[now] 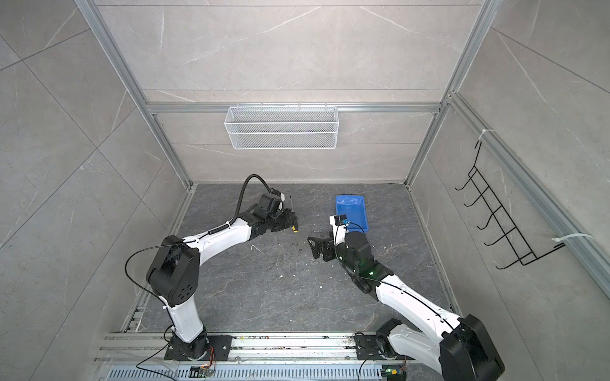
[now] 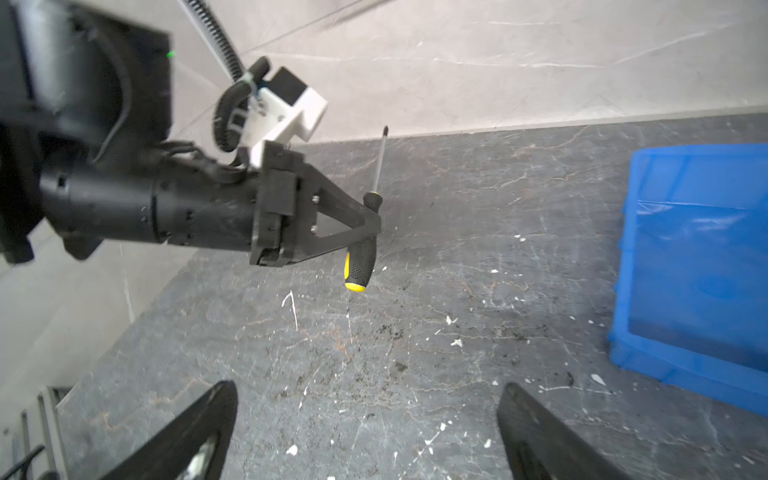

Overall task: Put the screwdriver in the bin
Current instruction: 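Lift the screwdriver with the left gripper toward the right gripper while the right gripper approaches, then grasp the screwdriver shaft with the right gripper and open the left gripper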

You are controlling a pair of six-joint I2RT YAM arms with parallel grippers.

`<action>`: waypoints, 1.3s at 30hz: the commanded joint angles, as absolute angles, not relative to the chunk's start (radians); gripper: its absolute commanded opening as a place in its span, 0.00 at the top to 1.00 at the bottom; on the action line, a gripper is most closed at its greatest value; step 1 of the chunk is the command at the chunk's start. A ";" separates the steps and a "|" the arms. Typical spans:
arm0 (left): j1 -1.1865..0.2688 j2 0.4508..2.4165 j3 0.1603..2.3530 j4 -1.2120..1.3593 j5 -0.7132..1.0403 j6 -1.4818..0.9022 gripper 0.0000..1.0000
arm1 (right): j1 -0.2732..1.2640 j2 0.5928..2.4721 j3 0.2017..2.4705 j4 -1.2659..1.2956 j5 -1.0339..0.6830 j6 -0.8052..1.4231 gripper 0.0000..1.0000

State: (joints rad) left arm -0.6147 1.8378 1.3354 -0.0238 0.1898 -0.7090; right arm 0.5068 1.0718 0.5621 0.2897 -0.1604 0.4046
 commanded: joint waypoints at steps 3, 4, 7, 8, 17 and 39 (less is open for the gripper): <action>-0.619 1.867 1.332 0.404 0.496 -0.643 1.00 | 0.407 1.040 0.569 0.363 -0.322 0.592 0.01; -0.621 1.882 1.336 0.449 0.536 -0.644 1.00 | 0.386 1.044 0.578 0.369 -0.348 0.620 0.01; -0.633 1.912 1.336 0.564 0.617 -0.626 1.00 | 0.330 1.062 0.596 0.410 -0.425 0.710 0.01; -0.639 1.918 1.336 0.592 0.642 -0.617 1.00 | 0.309 1.072 0.599 0.436 -0.453 0.745 0.02; -0.678 1.922 1.333 0.630 0.813 -0.530 1.00 | 0.222 1.238 0.740 0.464 -0.628 0.784 0.18; -0.701 1.888 1.302 0.606 0.877 -0.509 0.85 | 0.196 1.314 0.869 0.347 -0.622 0.652 1.00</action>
